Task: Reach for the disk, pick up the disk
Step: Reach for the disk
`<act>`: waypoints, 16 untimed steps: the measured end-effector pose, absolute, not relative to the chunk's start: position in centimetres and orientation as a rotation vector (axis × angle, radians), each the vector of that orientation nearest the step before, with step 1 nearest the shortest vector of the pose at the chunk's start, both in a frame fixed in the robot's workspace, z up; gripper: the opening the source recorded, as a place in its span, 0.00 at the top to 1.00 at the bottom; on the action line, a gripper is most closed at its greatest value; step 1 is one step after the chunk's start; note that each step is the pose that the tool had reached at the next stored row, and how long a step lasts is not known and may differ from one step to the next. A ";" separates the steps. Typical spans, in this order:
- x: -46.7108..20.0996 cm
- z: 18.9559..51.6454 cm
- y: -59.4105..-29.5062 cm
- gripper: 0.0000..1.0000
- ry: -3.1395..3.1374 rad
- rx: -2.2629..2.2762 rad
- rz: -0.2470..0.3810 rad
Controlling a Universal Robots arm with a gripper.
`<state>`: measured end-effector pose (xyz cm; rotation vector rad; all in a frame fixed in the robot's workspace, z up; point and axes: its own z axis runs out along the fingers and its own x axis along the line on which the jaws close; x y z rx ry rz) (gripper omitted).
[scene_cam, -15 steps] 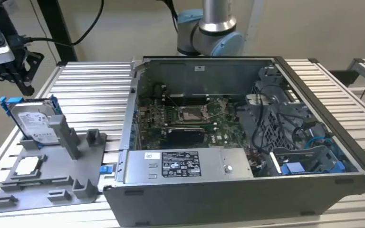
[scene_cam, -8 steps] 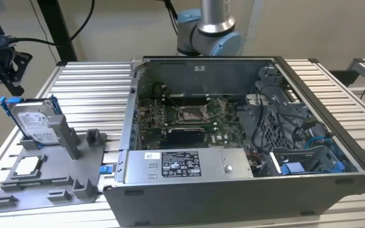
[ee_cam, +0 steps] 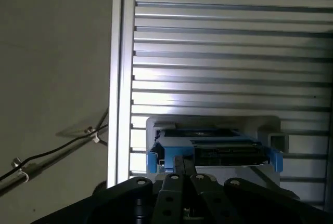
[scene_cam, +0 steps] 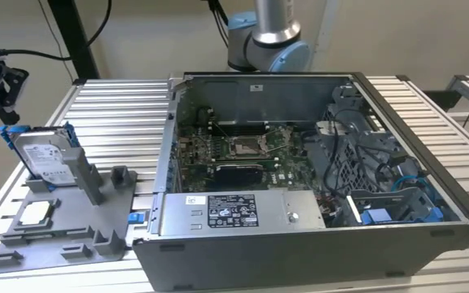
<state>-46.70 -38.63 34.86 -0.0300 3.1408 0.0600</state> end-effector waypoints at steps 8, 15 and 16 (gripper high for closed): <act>-46.8 34.9 -38.6 1.00 3.141 -0.030 0.060; -46.8 34.9 -38.6 1.00 3.141 -0.047 0.060; -46.8 34.9 -38.6 1.00 3.141 -0.054 0.060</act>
